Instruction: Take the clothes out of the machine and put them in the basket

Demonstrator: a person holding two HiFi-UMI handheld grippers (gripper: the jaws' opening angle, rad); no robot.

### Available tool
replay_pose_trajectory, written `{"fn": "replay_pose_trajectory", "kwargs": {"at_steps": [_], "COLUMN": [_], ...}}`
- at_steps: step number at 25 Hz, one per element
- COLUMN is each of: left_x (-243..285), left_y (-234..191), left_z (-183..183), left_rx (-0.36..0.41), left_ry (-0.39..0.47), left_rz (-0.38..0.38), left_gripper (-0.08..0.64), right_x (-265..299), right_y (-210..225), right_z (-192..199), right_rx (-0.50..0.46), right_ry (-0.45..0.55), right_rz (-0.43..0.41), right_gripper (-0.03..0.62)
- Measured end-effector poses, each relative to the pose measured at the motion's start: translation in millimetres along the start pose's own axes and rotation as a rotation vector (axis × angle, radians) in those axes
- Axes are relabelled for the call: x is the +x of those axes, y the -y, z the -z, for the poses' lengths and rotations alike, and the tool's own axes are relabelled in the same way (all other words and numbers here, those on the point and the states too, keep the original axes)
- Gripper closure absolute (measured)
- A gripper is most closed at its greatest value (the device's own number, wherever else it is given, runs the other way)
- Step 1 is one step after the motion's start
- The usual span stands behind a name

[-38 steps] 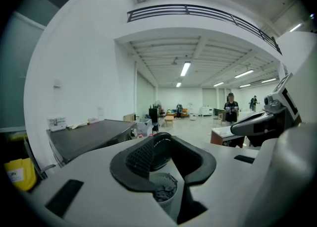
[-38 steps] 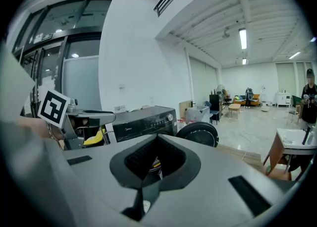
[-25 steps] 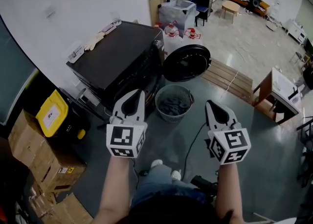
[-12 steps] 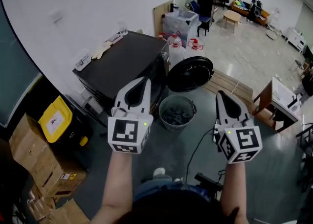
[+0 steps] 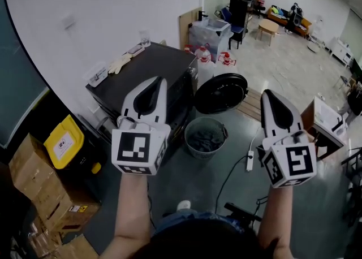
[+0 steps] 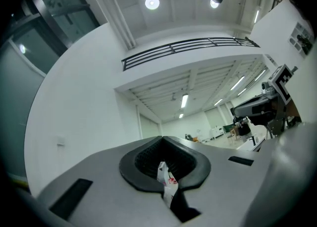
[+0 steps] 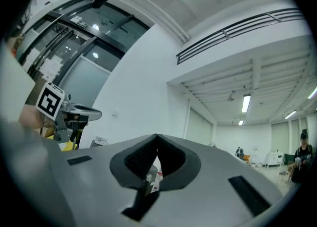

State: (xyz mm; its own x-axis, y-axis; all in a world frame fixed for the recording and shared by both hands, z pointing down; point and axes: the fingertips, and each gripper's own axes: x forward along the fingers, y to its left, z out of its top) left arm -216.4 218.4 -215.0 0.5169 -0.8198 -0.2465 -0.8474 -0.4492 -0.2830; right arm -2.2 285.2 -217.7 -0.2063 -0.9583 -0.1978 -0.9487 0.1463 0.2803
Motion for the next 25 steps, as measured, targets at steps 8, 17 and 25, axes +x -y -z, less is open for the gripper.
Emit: {"fn": "replay_pose_trajectory", "kwargs": {"at_steps": [8,17,25], "left_x": [2,7,13], "left_y": [-12,-13,-15], "left_z": [-8,-12,-10], "left_rx": [0.03,0.047,0.059], "left_ry": [0.02,0.033,0.031], "left_rz": [-0.002,-0.002,-0.004], "left_gripper": [0.557,0.557,0.557], "right_x": [5,1,3], "right_y": [2,8,16], "right_z": [3,9,6], "right_rx": [-0.033,-0.039,-0.066], "right_ry": [-0.008,-0.029,-0.032], "right_rz": [0.025,0.051,0.076], "right_gripper": [0.591,0.591,0.591]}}
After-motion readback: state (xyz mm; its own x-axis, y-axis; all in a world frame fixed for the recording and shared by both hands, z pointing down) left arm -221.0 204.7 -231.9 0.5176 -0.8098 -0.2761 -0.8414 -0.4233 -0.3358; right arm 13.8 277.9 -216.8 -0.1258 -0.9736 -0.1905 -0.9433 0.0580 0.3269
